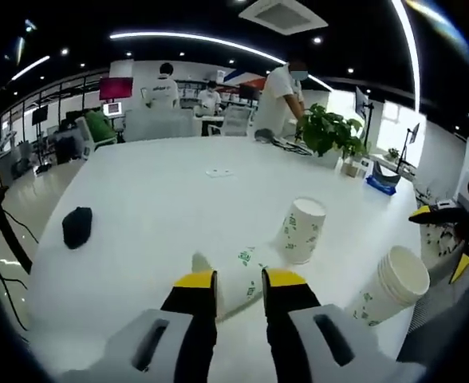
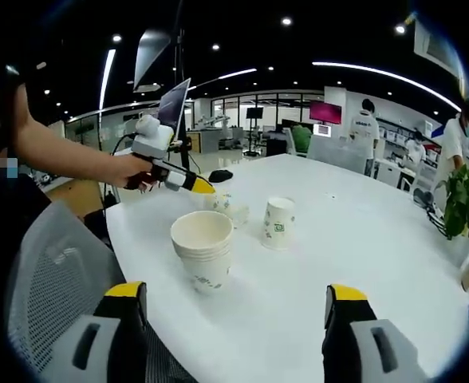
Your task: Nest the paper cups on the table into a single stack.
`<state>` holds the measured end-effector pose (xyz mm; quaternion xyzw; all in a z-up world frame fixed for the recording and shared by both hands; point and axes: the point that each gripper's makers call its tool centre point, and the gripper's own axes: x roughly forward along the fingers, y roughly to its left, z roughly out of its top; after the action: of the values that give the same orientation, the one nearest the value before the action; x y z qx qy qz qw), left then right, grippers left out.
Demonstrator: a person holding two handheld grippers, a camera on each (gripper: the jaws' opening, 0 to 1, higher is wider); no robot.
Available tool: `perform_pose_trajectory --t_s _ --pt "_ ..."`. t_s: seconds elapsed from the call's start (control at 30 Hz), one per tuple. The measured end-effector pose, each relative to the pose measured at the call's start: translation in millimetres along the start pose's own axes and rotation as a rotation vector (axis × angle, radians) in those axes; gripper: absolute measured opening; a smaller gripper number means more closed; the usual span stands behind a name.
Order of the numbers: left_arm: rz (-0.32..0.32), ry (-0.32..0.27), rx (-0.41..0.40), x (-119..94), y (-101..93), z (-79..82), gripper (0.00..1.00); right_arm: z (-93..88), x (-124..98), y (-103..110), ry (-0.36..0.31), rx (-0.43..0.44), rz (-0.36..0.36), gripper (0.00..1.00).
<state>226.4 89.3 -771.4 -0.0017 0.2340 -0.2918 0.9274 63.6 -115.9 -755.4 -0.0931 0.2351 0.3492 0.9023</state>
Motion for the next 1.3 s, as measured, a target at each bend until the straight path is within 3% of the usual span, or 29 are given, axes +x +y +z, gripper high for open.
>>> perform_pose_trajectory --t_s 0.13,0.33,0.4,0.47,0.57,0.67,0.73,0.97,1.3 --pt "0.005 -0.017 0.003 -6 2.2 1.4 0.22 -0.1 0 0 0.0 -0.001 -0.002 0.93" --pt "-0.004 0.012 -0.018 -4 6.9 -6.3 0.22 -0.7 0 0 0.003 -0.001 -0.001 0.93" --pt "-0.018 0.015 -0.05 0 14.0 -7.7 0.22 -0.7 0 1 0.004 -0.002 0.0 0.93" --pt "-0.067 0.015 -0.116 3 0.0 -10.5 0.21 -0.8 0 1 0.006 -0.002 0.001 0.93" --pt "-0.085 0.015 -0.156 6 3.4 -12.8 0.2 -0.8 0 1 0.008 -0.004 0.0 0.93" --pt "-0.147 -0.019 -0.261 6 -5.7 -8.0 0.11 -1.8 0 1 0.013 -0.003 -0.002 0.92" --pt "-0.163 -0.033 -0.298 6 -3.6 -7.3 0.04 -1.5 0 1 0.012 -0.003 -0.002 0.92" --pt "-0.201 -0.066 -0.376 0 -11.0 -3.6 0.0 -2.4 0 -1 0.015 -0.003 -0.007 0.91" --pt "-0.213 -0.089 -0.393 -11 -12.2 3.2 0.0 -1.6 0 0 0.011 -0.008 -0.004 0.92"
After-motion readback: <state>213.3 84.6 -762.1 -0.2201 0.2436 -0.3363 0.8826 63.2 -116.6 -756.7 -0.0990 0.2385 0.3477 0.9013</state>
